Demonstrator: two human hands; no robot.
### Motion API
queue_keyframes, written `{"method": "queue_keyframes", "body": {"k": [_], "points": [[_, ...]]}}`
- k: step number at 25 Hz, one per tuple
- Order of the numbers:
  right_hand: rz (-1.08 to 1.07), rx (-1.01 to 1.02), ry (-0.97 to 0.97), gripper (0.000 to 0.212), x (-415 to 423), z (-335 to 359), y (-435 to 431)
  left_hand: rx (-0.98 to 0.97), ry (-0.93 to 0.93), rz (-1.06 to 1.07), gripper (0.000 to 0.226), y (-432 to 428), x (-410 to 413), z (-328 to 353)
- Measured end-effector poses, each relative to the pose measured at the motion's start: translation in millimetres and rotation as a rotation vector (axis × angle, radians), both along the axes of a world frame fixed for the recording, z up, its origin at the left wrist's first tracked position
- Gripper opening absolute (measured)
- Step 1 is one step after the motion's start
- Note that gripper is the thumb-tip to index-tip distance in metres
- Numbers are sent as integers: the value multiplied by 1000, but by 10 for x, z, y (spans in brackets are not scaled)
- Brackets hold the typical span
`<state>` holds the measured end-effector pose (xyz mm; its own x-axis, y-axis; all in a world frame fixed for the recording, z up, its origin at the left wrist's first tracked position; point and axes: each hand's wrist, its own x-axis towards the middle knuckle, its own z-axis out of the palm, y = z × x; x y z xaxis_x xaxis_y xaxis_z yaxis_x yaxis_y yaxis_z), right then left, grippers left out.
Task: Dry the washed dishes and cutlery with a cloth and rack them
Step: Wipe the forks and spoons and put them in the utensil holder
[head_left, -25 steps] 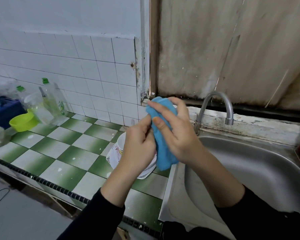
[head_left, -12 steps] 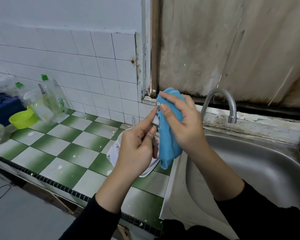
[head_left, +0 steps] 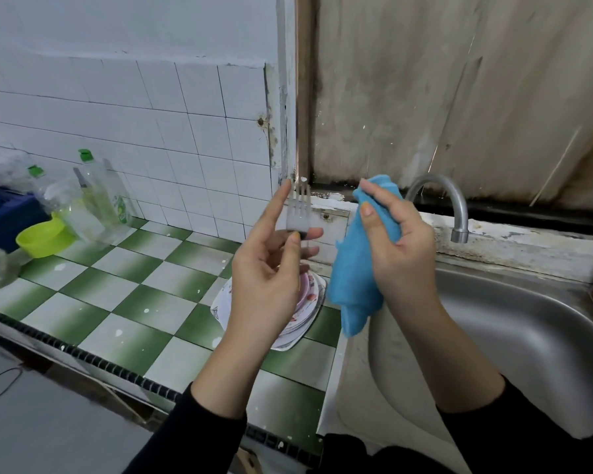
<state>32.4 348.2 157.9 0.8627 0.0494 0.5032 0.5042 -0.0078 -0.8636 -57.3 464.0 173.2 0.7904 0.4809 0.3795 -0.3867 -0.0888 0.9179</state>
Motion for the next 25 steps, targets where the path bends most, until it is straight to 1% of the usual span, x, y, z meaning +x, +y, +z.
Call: {"method": "queue_keyframes", "body": {"k": [3,5,7,9,10,13,15,18,21,23,25], "points": [[90,27,29,29,-208,-73,20,-74,76,129,54,35,93,4],[186,-86,-14,32,-377,-134,42,-204,123,149,47,49,150,29],[289,-257,-67,36,-477,-237,92,-366,155,104,39,58,199,58],[332,-387,-86,43,-505,-327,150,-438,171,59,36,40,208,77],[317,-404,-89,43,-495,-342,174,-432,177,43,35,24,200,79],[247,-356,-153,37,-421,-387,161,-402,173,12,34,24,176,106],[258,-361,-170,35,-402,-452,86,-424,130,39,32,103,197,121],[330,-404,-118,31,-437,-468,32,-409,100,103,33,176,233,92],[312,-329,-65,21,-387,-335,129,-342,135,97,34,69,215,23],[339,-296,-40,18,-345,-257,156,-370,113,107,33,74,207,60],[437,-312,-24,21,-319,-261,63,-428,83,128,32,182,222,139]]}}
